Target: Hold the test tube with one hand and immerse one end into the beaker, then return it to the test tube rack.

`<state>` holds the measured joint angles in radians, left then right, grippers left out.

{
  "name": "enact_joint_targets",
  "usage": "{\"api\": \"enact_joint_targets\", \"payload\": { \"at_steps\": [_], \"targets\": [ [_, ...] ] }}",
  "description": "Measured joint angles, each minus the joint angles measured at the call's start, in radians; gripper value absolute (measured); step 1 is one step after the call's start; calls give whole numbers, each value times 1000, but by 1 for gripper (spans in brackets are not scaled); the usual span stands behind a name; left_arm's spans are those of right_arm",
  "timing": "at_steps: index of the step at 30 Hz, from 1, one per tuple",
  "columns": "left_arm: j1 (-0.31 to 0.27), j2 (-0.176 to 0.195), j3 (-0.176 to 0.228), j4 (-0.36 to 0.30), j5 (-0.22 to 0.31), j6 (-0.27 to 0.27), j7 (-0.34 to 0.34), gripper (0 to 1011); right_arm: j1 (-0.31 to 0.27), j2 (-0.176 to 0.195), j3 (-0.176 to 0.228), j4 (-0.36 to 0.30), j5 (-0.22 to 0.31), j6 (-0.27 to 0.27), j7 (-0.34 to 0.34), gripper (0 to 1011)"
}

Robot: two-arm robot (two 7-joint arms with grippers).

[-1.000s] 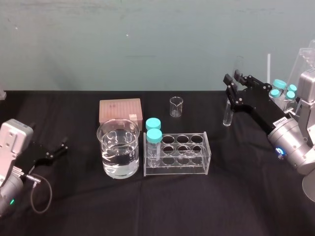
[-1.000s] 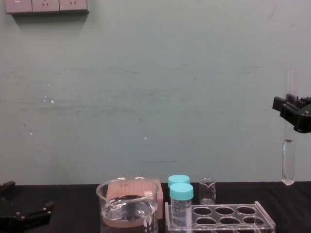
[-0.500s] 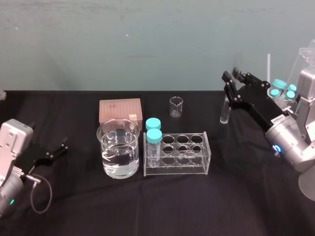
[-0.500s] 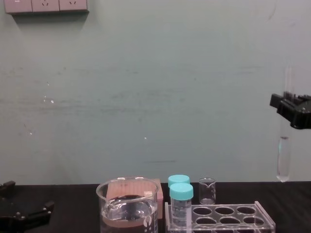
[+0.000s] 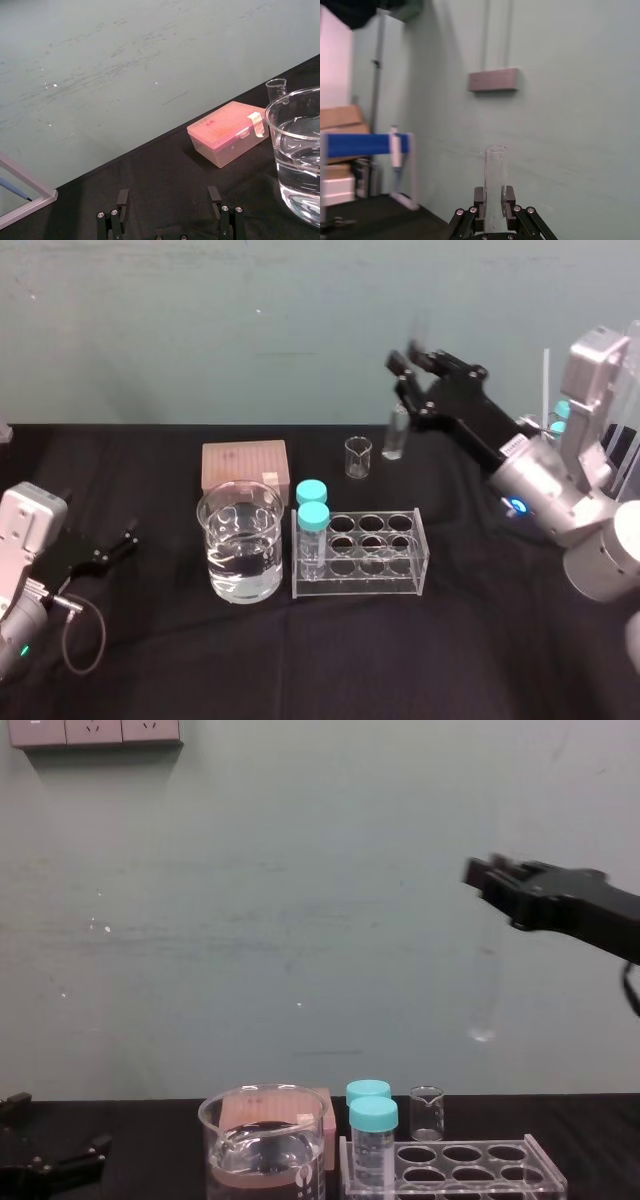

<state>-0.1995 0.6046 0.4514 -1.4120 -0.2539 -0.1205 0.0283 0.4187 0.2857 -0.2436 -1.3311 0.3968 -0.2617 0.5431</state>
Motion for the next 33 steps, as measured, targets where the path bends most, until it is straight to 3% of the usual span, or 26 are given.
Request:
{"api": "enact_joint_targets", "payload": {
  "at_steps": [8, 17, 25, 33],
  "targets": [
    [0, 0, 0, 0, 0, 0, 0, 1000, 86, -25, -76, 53, 55, -6, 125, 241],
    [0, 0, 0, 0, 0, 0, 0, 1000, 180, -87, -170, 161, 93, -26, 232, 241],
    [0, 0, 0, 0, 0, 0, 0, 1000, 217, -121, -222, 234, 121, -29, 289, 241],
    [0, 0, 0, 0, 0, 0, 0, 1000, 233, -129, -260, 294, 134, -18, 310, 241]
  ]
}}
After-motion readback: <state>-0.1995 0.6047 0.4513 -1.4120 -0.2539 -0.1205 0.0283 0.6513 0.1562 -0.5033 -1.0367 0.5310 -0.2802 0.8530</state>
